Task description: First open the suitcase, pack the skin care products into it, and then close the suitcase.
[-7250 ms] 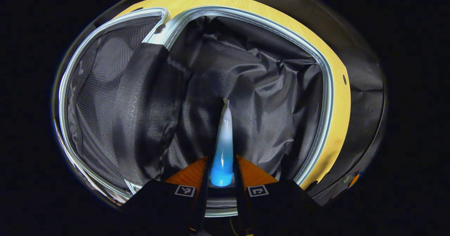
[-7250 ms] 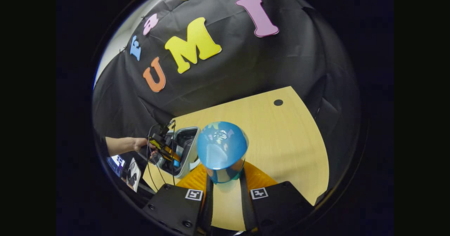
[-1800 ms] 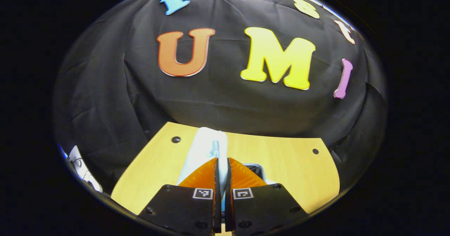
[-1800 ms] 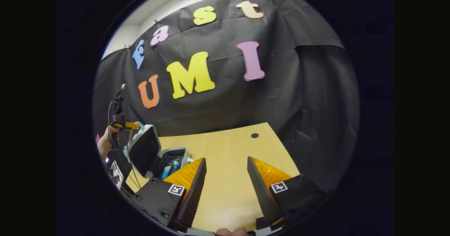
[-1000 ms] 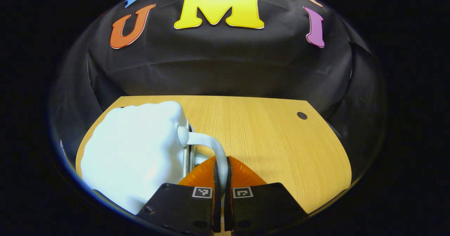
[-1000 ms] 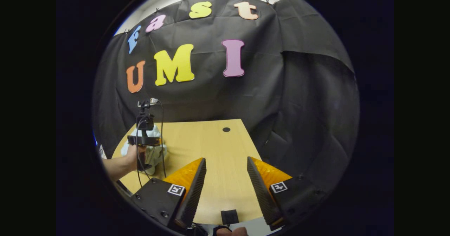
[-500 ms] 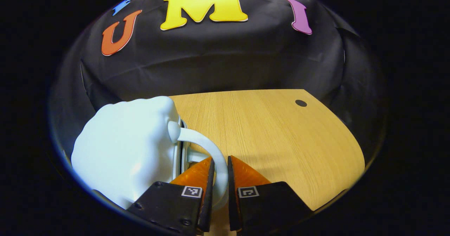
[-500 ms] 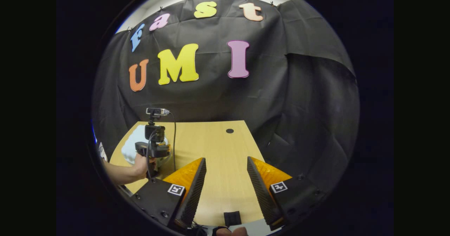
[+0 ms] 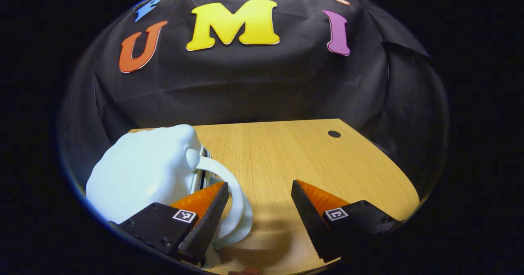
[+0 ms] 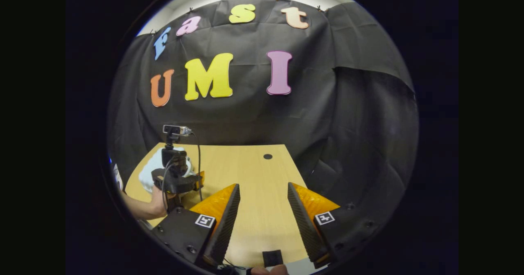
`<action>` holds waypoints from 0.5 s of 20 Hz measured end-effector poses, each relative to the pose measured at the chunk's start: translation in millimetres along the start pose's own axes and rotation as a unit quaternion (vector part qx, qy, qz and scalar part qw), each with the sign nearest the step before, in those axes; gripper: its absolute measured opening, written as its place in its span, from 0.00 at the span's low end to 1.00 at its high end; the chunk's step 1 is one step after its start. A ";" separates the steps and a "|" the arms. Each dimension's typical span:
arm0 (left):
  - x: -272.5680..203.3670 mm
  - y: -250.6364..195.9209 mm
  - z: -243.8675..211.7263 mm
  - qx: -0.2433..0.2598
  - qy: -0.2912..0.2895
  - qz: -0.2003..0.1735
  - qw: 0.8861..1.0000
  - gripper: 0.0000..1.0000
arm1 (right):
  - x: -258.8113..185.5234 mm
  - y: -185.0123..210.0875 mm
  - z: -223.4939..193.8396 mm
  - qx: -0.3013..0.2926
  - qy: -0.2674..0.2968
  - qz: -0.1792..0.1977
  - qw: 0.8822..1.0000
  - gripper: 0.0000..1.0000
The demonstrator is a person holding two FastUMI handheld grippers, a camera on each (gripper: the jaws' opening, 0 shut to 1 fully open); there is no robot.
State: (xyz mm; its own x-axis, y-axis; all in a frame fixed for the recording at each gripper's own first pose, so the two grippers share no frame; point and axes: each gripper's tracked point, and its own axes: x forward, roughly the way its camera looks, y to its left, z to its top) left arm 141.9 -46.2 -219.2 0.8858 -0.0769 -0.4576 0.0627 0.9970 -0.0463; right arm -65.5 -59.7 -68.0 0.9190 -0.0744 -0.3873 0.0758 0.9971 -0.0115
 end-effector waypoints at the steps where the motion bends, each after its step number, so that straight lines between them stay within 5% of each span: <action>1: -7.1 -0.7 5.2 -0.004 -0.006 -0.010 1.000 0.98 | 5.0 9.2 1.1 0.003 0.000 0.008 1.000 0.71; 5: -41.5 11.4 20.9 -0.002 -0.029 0.002 1.000 0.99 | 14.8 43.3 18.2 0.002 -0.025 0.038 0.999 0.70; 10: -152.5 49.6 171.0 0.004 -0.183 0.026 0.983 0.99 | 17.0 99.3 116.4 -0.011 -0.156 0.053 0.986 0.70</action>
State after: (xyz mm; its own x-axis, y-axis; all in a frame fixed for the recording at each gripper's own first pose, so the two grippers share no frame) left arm 88.5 17.1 0.1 0.9939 -0.0174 -0.1089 0.0150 0.9996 -0.0230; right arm 2.7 35.9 31.5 0.9959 0.0316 -0.0845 -0.0323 0.9995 -0.0065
